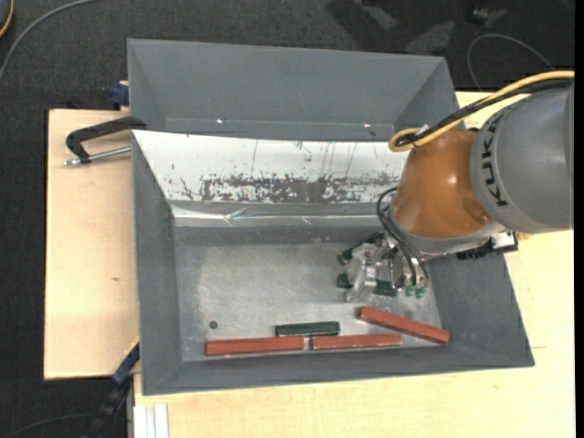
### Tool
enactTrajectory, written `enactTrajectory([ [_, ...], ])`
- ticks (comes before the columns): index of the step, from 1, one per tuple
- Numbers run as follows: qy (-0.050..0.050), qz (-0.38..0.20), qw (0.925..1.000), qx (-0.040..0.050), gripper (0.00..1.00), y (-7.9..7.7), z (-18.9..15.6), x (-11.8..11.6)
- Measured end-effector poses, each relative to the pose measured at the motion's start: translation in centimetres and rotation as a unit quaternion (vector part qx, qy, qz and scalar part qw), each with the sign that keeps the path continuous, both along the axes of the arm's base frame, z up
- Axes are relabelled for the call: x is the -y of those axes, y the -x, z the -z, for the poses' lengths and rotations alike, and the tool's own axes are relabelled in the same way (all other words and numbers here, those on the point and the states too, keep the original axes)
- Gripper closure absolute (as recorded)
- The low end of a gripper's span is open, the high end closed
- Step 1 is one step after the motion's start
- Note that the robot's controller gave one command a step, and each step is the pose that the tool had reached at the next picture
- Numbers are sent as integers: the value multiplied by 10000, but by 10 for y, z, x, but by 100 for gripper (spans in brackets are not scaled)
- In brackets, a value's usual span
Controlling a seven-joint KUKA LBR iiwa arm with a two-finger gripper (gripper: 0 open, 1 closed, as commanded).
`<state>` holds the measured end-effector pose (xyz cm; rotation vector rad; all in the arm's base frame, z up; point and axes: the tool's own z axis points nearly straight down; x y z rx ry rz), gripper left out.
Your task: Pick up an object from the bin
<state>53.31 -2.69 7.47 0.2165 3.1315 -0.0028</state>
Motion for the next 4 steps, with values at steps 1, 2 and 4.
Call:
enactTrajectory([
  [1, -6, -22, 10000, 14, 100, -2, 0, -3],
  [2, -9, 519, 9986, 67, 100, -14, -137, 17],
  [4, -19, 1253, 9921, -24, 0, -14, 8, -16],
])
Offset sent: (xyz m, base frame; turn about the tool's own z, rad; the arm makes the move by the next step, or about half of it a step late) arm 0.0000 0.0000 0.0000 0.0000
